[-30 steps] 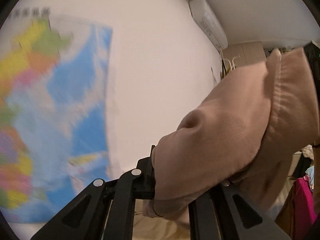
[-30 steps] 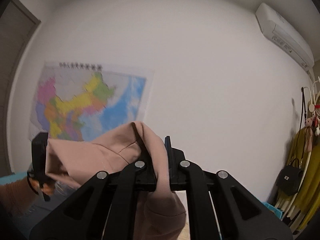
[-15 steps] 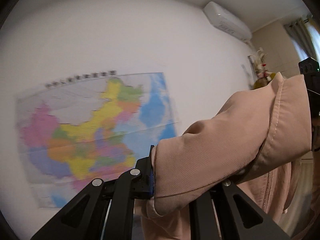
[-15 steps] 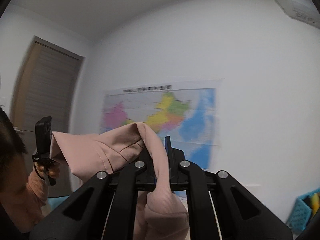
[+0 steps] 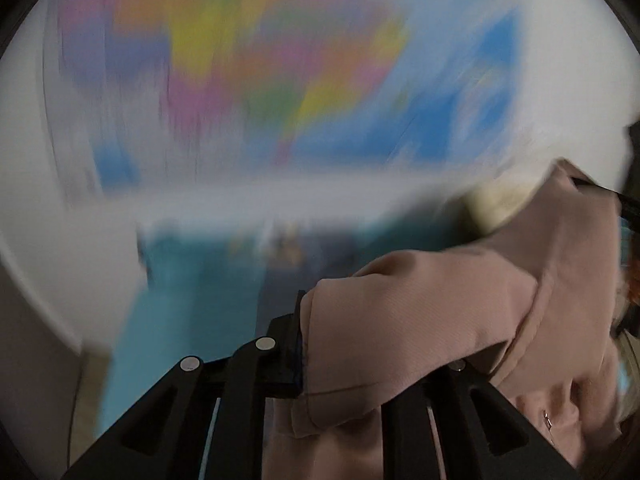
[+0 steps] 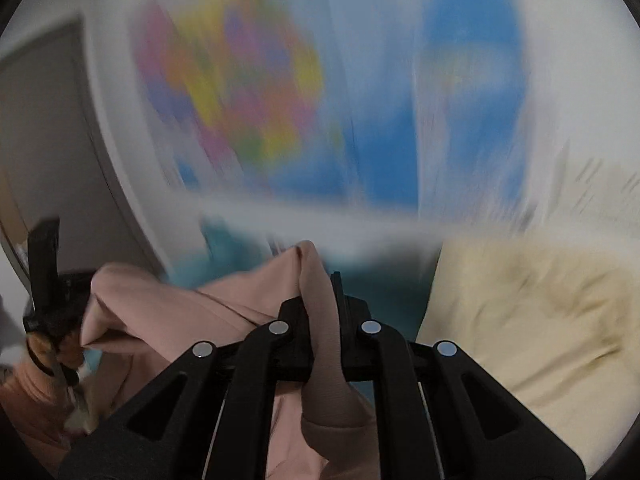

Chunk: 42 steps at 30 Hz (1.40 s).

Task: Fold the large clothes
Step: 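Grasp the pink jacket with the left gripper while the right gripper holds it up, then lay the pink jacket flat on the bed and open both grippers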

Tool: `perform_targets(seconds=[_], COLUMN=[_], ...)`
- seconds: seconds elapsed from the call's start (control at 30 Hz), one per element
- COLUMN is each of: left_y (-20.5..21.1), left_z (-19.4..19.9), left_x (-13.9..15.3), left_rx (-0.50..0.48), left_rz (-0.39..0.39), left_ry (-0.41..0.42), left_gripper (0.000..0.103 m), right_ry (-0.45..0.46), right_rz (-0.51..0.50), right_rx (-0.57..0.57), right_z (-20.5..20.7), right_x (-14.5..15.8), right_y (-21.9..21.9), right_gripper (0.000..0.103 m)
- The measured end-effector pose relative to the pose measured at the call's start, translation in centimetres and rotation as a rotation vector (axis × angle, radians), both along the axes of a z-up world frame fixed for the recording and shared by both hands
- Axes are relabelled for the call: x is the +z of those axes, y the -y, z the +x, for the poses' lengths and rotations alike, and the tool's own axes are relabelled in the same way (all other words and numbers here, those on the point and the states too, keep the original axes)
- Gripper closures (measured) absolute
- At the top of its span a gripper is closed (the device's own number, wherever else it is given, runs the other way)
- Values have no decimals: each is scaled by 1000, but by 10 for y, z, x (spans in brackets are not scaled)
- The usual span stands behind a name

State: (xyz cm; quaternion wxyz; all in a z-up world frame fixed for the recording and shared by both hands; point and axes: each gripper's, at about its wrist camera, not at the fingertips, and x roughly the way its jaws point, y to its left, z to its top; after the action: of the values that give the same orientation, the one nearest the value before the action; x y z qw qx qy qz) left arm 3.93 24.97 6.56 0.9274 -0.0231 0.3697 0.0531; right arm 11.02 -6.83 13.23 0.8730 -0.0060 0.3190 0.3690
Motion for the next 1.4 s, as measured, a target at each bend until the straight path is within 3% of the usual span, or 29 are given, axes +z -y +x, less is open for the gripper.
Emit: perform_targets(seconds=[0.07, 0.1, 0.17, 0.27, 0.33, 0.4, 0.43, 0.47, 0.53, 0.6, 0.63, 0.7, 0.73, 0.87, 0.93, 0.97, 1.0, 1.1, 1.17, 1.23, 1.3, 1.4], left_y=[-13, -24, -43, -64, -69, -70, -73, -75, -73, -65, -56, -40, -31, 12, 28, 32, 36, 41, 38, 28, 22, 7], left_z=[27, 43, 61, 76, 84, 91, 97, 103, 110, 102, 96, 90, 88, 99, 115, 121, 129, 140, 141, 142, 137, 109], left_x=[-48, -71, -91, -95, -87, -78, -74, -72, -67, -56, -51, -45, -44, -64, -81, -87, -93, -95, -85, -76, -72, -62], left_rx=[34, 45, 56, 47, 44, 32, 51, 64, 57, 26, -5, -63, -94, -239, -238, -238, -233, -201, -212, -164, -144, -160], left_rz=[-3, -44, -131, -217, -212, -199, -192, -201, -219, -171, -116, -31, -2, 101, 132, 136, 144, 165, 125, 97, 102, 99], left_ry=[-103, -160, -221, -247, -237, -220, -219, -230, -225, -176, -147, -117, -113, -182, -238, -254, -273, -275, -230, -185, -163, -124], left_gripper=[91, 91, 91, 87, 77, 56, 52, 44, 43, 36, 32, 25, 24, 20, 21, 22, 26, 43, 51, 51, 38, 32], right_ry=[-98, -137, -193, -222, -243, -269, -301, -312, -268, -245, -216, -126, -87, -21, -22, -22, -22, -29, -51, -105, -146, -167], right_rz=[-60, -87, -87, -58, -43, -57, -72, -92, -136, -83, -91, -197, -258, -464, -509, -520, -548, -484, -336, -231, -227, -222], right_rx=[-6, -14, -19, -56, -87, -139, -157, -168, -209, -199, -175, -127, -98, -59, -49, -50, -58, -121, -181, -220, -253, -271], right_z=[25, 38, 58, 79, 98, 114, 123, 130, 128, 115, 105, 77, 62, 31, 30, 31, 35, 45, 55, 70, 78, 73], right_x=[-53, -76, -98, -99, -101, -107, -114, -117, -118, -108, -101, -90, -88, -106, -120, -125, -130, -116, -91, -83, -93, -103], right_y=[-22, -32, -43, -42, -38, -36, -36, -38, -37, -29, -26, -29, -31, -47, -51, -49, -51, -40, -15, 1, 8, 14], right_gripper=[97, 97, 97, 97, 97, 96, 94, 89, 81, 60, 57, 34, 34, 35, 45, 65, 100, 101, 102, 101, 100, 90])
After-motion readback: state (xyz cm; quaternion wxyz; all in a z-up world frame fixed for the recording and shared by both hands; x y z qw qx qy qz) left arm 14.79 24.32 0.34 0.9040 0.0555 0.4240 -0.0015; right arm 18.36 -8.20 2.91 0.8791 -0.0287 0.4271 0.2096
